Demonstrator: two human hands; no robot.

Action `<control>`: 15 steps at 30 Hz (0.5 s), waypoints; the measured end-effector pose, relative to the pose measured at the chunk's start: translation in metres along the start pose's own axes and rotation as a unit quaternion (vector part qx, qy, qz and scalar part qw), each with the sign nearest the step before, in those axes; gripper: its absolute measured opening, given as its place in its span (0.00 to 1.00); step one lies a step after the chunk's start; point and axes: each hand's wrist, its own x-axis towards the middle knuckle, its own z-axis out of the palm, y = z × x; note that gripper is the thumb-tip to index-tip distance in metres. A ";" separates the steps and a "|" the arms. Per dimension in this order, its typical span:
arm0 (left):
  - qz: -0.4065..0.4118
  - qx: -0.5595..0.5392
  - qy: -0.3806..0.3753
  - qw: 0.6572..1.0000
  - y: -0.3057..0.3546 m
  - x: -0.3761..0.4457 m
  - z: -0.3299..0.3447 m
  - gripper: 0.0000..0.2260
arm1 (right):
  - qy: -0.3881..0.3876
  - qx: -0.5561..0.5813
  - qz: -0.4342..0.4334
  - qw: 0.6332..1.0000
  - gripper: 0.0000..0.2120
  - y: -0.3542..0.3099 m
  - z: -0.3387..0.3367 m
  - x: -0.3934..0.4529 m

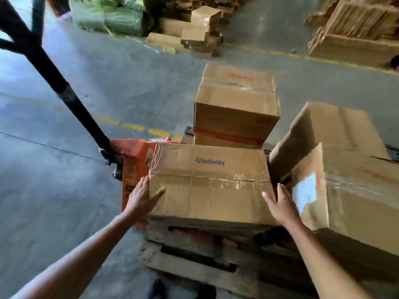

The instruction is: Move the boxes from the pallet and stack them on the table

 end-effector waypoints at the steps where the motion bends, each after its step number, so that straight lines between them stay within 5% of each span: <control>1: -0.044 -0.035 -0.015 0.998 -0.004 0.001 0.007 0.37 | -0.002 -0.006 0.025 1.000 0.40 0.005 0.004 0.002; 4: -0.120 -0.139 -0.032 0.982 -0.013 -0.002 0.021 0.34 | -0.061 0.056 0.080 0.993 0.43 0.024 0.020 -0.002; 8: -0.174 -0.197 -0.001 0.965 -0.026 0.011 0.033 0.31 | -0.085 0.216 0.147 0.961 0.61 0.055 0.047 -0.005; 13: -0.205 -0.264 -0.038 0.942 -0.035 0.017 0.039 0.27 | -0.090 0.292 0.144 0.941 0.47 0.047 0.044 -0.003; 15: -0.192 -0.283 -0.043 0.939 -0.037 0.016 0.035 0.24 | -0.062 0.315 0.108 0.941 0.31 0.029 0.031 -0.010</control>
